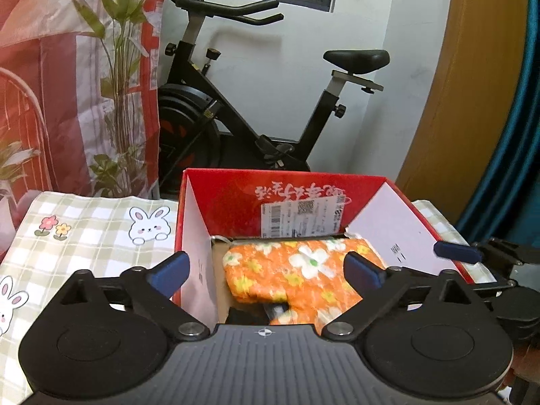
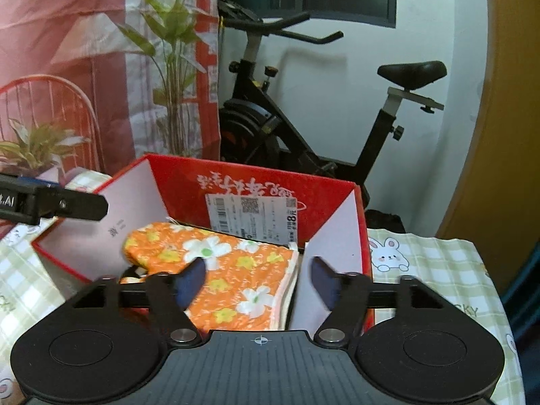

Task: Organize soft objects
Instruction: 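Move both tools back down to the pile beside the red box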

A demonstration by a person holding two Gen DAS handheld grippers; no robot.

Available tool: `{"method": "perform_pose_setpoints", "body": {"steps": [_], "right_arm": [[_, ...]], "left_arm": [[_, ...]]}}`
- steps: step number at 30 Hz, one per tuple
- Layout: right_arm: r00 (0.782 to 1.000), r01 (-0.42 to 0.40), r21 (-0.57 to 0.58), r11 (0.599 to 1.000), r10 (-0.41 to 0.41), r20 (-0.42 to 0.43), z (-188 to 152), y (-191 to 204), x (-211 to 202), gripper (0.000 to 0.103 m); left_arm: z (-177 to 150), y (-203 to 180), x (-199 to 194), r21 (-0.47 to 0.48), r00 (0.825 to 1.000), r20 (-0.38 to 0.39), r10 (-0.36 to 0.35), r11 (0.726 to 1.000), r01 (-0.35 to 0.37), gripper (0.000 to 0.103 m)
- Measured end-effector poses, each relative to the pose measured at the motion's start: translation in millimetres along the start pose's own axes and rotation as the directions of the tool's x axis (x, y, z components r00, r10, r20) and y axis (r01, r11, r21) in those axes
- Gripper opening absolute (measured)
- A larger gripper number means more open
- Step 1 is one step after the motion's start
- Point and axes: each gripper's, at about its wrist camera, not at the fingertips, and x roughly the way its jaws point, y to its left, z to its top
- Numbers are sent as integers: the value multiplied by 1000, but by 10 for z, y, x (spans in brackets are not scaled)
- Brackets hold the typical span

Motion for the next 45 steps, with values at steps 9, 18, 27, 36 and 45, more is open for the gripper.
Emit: {"method": "perform_pose_setpoints", "body": {"steps": [9, 18, 27, 36, 45], "right_arm": [[999, -26, 68, 997, 23, 47, -58, 46, -360, 102], [995, -64, 70, 995, 58, 85, -202, 96, -678, 103], [990, -104, 88, 991, 94, 105, -496, 145, -885, 103], [995, -79, 86, 993, 73, 72, -894, 196, -942, 103], [996, -81, 168, 982, 75, 41, -1241, 39, -946, 103]], "left_arm": [[-192, 76, -397, -27, 999, 30, 20, 999, -19, 103], [-429, 56, -713, -2, 997, 46, 55, 999, -54, 103], [-790, 31, -839, 0, 996, 46, 77, 997, -77, 103], [-1127, -25, -896, 0, 996, 23, 82, 997, -82, 103], [-1365, 43, -920, -41, 995, -11, 95, 995, -96, 103]]}}
